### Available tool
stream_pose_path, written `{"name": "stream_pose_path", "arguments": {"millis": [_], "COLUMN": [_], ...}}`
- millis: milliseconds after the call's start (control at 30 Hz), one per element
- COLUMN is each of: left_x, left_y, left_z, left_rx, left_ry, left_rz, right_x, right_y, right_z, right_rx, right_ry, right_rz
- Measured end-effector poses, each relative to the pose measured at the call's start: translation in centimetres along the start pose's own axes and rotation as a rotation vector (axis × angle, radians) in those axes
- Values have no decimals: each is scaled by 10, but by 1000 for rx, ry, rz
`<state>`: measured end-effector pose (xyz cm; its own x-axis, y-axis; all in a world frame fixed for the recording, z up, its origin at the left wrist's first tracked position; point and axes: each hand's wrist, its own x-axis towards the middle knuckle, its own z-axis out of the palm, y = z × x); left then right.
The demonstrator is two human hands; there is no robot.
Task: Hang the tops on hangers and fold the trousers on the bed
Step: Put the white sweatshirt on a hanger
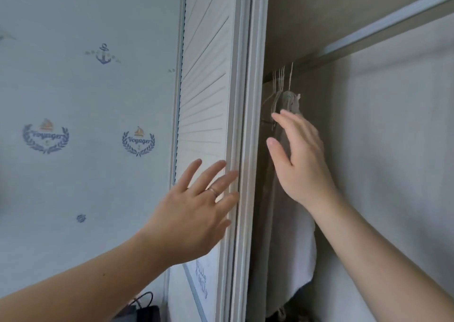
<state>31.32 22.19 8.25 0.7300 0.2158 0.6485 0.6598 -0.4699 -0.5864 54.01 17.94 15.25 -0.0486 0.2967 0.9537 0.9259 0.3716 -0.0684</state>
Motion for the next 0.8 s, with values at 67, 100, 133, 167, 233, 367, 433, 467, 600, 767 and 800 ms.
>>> {"name": "stream_pose_path", "arguments": {"millis": [67,100,133,167,233,367,433,467,600,767,800], "left_x": [-48,-73,-98,-124,-174,-275,-328,-356,-471,-604,-627], "left_y": [-16,-24,-31,-37,-49,-61,-57,-53,-27,20,31], "left_z": [-13,-21,-30,-41,-66,-128,-160,-177,-242,-330,-347], "left_rx": [3,8,21,38,66,111,111,113,124,187,201], "left_ry": [-47,-75,-101,-129,-189,-307,-351,-378,-512,-641,-671], "left_rz": [-65,-102,-136,-166,-229,-380,-458,-500,-722,-1012,-1066], "right_x": [-19,-28,-37,-46,-64,-110,-139,-155,-220,-298,-313], "right_y": [-32,-50,-68,-87,-128,-223,-277,-305,-409,-526,-548], "right_z": [9,14,18,23,32,49,54,55,60,63,63], "right_rx": [-34,-38,-38,-40,-33,63,130,168,330,548,590], "right_ry": [-90,-140,-184,-224,-307,-436,-499,-534,-656,-851,-886], "right_rz": [-24,-34,-42,-51,-64,-129,-183,-207,-284,-392,-425]}}
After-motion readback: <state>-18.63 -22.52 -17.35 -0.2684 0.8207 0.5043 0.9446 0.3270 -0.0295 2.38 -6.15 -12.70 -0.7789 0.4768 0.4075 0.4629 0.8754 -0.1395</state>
